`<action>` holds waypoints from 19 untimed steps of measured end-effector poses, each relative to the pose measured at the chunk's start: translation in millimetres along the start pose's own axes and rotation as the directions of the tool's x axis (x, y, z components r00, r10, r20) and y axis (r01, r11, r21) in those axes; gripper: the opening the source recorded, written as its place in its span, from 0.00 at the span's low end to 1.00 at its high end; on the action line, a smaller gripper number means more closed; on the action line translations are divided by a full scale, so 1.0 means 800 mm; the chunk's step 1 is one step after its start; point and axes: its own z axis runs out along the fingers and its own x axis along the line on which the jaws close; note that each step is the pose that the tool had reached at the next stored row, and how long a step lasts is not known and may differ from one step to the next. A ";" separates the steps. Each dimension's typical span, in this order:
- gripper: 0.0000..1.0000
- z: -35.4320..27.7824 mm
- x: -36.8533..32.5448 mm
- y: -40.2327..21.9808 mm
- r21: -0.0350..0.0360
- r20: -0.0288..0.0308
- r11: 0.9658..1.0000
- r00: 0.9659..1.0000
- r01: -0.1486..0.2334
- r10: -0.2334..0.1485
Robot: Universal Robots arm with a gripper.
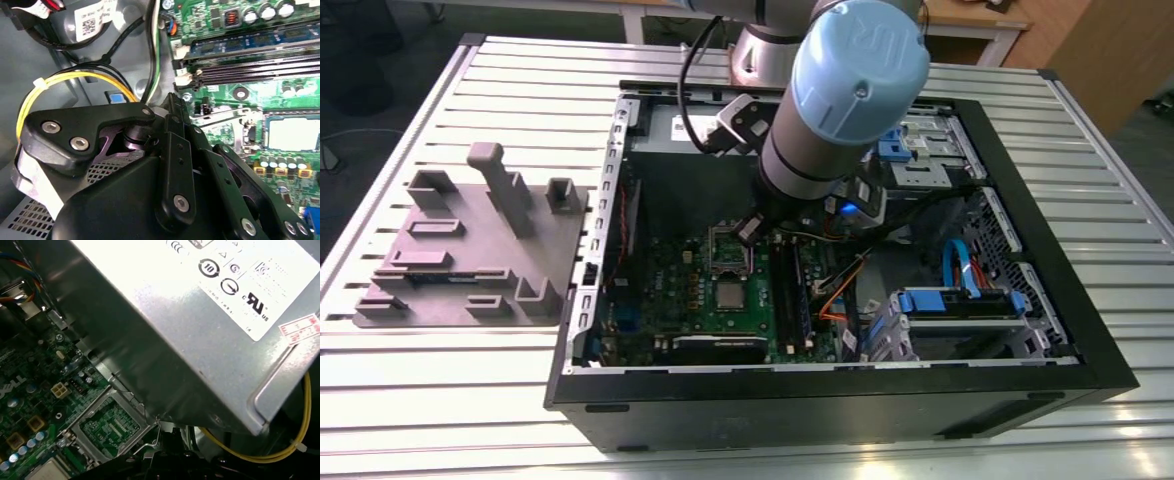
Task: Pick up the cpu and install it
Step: 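Close the cpu cover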
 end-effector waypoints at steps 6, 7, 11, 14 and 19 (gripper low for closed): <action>0.10 0.0060 0.0011 -0.0016 -0.005 0.005 1.000 1.000 0.000 0.000; 0.10 0.0069 0.0012 -0.0018 -0.005 0.005 1.000 1.000 0.000 0.000; 0.10 0.0075 0.0015 -0.0018 0.003 -0.003 1.000 1.000 0.000 0.000; 0.10 0.0076 0.0020 -0.0011 0.013 -0.013 1.000 1.000 -0.001 0.001; 0.10 0.0053 0.0022 0.0003 0.023 -0.024 1.000 1.000 -0.002 0.002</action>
